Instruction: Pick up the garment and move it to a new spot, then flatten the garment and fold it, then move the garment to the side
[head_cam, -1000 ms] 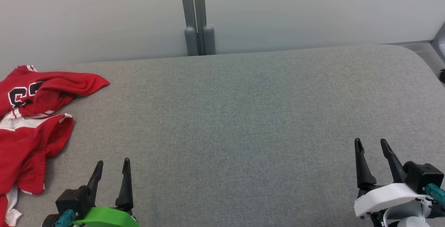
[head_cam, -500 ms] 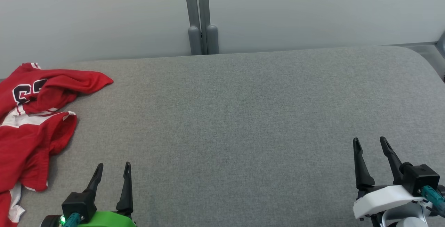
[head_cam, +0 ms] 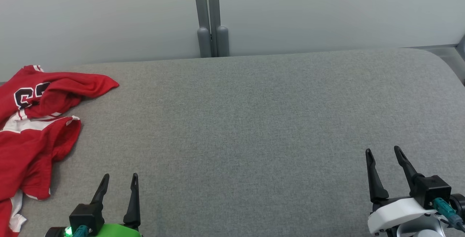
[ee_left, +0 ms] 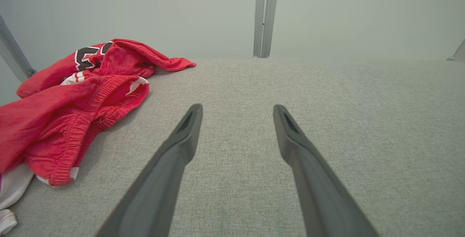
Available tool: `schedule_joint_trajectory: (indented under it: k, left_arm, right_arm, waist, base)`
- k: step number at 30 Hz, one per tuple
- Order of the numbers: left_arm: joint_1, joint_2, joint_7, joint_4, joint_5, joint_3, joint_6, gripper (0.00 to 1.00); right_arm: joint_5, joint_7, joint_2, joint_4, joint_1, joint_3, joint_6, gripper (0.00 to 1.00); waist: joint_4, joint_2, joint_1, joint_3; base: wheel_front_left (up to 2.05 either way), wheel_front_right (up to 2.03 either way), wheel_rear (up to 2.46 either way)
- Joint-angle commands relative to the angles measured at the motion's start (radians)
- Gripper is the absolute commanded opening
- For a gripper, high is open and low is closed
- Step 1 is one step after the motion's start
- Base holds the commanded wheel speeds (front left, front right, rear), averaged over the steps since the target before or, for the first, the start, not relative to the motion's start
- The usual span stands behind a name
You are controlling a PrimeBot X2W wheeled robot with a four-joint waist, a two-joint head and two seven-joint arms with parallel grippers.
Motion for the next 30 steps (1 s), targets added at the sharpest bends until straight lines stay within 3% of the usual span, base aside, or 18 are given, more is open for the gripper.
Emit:
schedule_joint_trajectory:
  k: [1,8,13,17,24,30]
  left_arm:
    - [-0.007,-0.002,-0.007,0.001,0.008,0.003,-0.004,1.00]
    - [-0.014,-0.009,-0.006,-0.001,0.010,0.008,-0.006,1.00]
    - [-0.024,-0.011,-0.006,0.003,0.010,0.014,-0.006,1.00]
    - [-0.033,-0.012,-0.006,0.009,0.009,0.016,-0.007,1.00]
    - [-0.029,-0.016,-0.006,0.010,-0.006,0.033,-0.006,1.00]
    - [-0.008,-0.020,-0.006,-0.004,-0.011,0.057,-0.006,1.00]
  right_arm:
    - [-0.007,-0.006,-0.006,0.002,0.009,0.002,0.000,1.00]
    - [0.002,-0.006,-0.010,0.005,0.014,-0.001,0.000,1.00]
    - [0.013,-0.006,-0.003,-0.003,0.017,0.004,0.000,1.00]
    - [0.019,-0.006,0.005,-0.006,0.023,0.021,0.000,1.00]
    - [0.026,-0.006,0.013,0.005,0.015,0.074,0.000,1.00]
    - [0.040,-0.006,0.016,0.004,-0.017,0.120,0.000,1.00]
  waist:
    - [-0.001,0.0000,0.0000,0.000]
    - [0.000,0.0000,0.0000,-0.001]
    - [0.042,0.0000,0.0000,-0.003]
    - [0.123,0.0000,0.0000,-0.008]
    - [0.329,0.0000,0.0000,-0.027]
    - [0.420,0.0000,0.0000,-0.029]
  base:
    - [0.00,0.00,0.00]
    - [0.00,0.00,0.00]
    - [0.00,0.00,0.00]
    - [0.00,0.00,0.00]
    - [0.00,0.00,0.00]
    - [0.00,0.00,0.00]
